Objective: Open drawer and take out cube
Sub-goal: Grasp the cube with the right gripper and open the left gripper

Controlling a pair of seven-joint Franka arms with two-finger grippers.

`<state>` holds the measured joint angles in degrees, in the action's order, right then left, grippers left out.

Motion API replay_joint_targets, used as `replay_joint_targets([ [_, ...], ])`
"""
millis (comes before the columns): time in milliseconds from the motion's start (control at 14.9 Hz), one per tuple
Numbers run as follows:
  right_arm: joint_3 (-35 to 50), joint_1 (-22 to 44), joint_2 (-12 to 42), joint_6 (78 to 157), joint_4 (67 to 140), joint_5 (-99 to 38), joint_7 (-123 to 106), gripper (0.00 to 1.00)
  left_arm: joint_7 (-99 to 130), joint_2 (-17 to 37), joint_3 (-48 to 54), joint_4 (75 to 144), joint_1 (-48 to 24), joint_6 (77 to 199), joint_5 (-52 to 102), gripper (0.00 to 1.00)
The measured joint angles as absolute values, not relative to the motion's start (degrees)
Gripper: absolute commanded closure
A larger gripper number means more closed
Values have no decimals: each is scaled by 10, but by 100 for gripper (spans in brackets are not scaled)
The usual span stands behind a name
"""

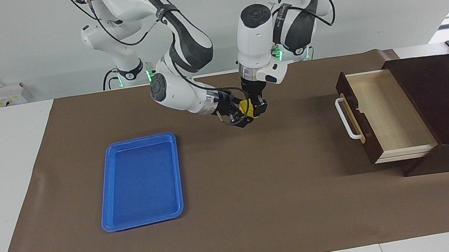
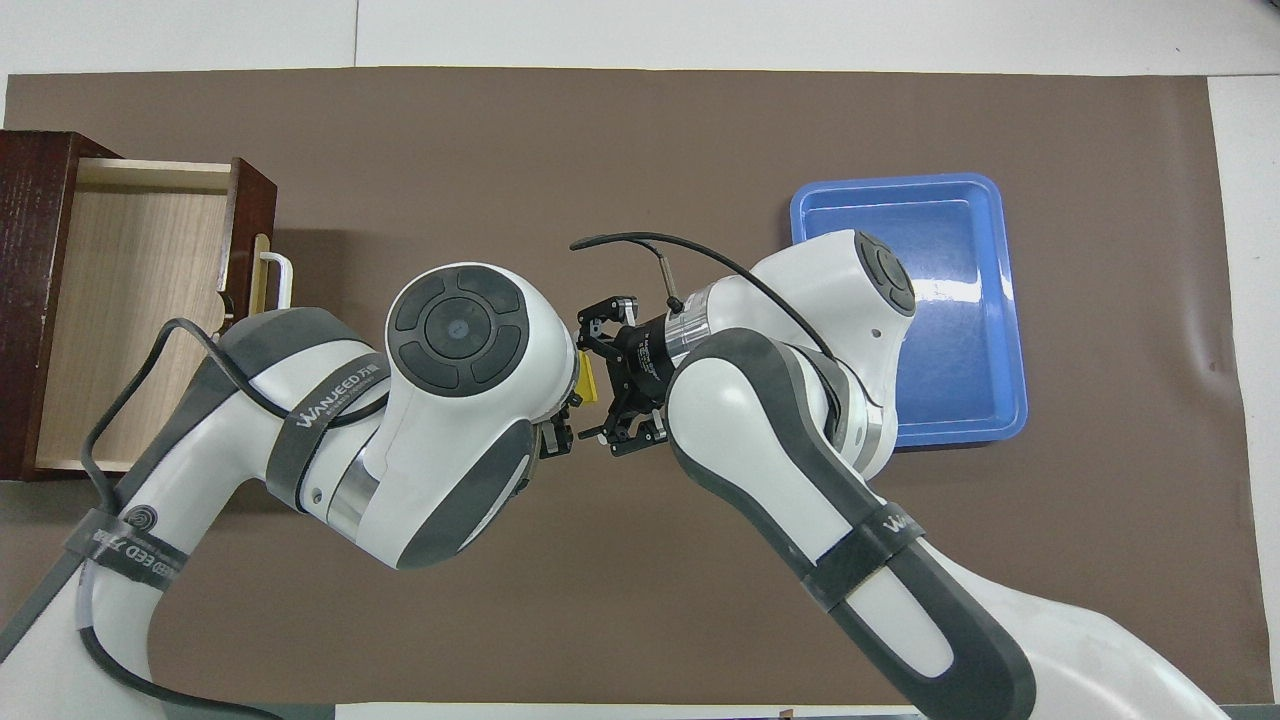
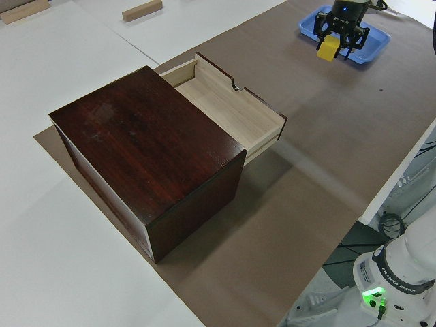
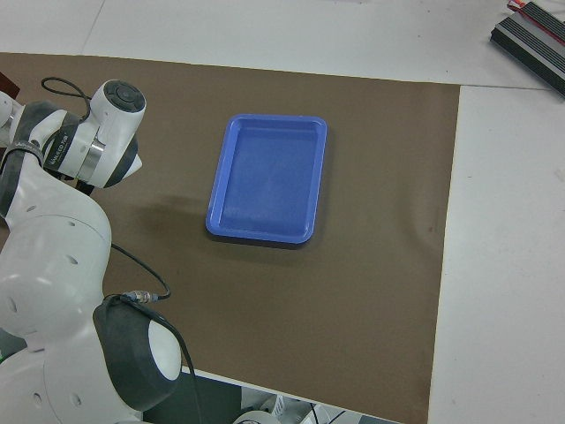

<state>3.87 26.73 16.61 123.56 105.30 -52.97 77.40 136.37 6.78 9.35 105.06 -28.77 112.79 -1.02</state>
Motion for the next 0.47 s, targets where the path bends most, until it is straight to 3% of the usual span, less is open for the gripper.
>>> replay_joint_targets([
  [334,37,266,168,1242,1050,-530,774,100,1367,68,94,1053,-288,1129,-8,100],
  [401,37,266,169,1242,1050,-530,774,100,1367,68,94,1053,-288,1129,-8,84],
  [468,37,266,169,1242,1050,-530,774,100,1367,68,94,1053,-288,1129,-8,51],
])
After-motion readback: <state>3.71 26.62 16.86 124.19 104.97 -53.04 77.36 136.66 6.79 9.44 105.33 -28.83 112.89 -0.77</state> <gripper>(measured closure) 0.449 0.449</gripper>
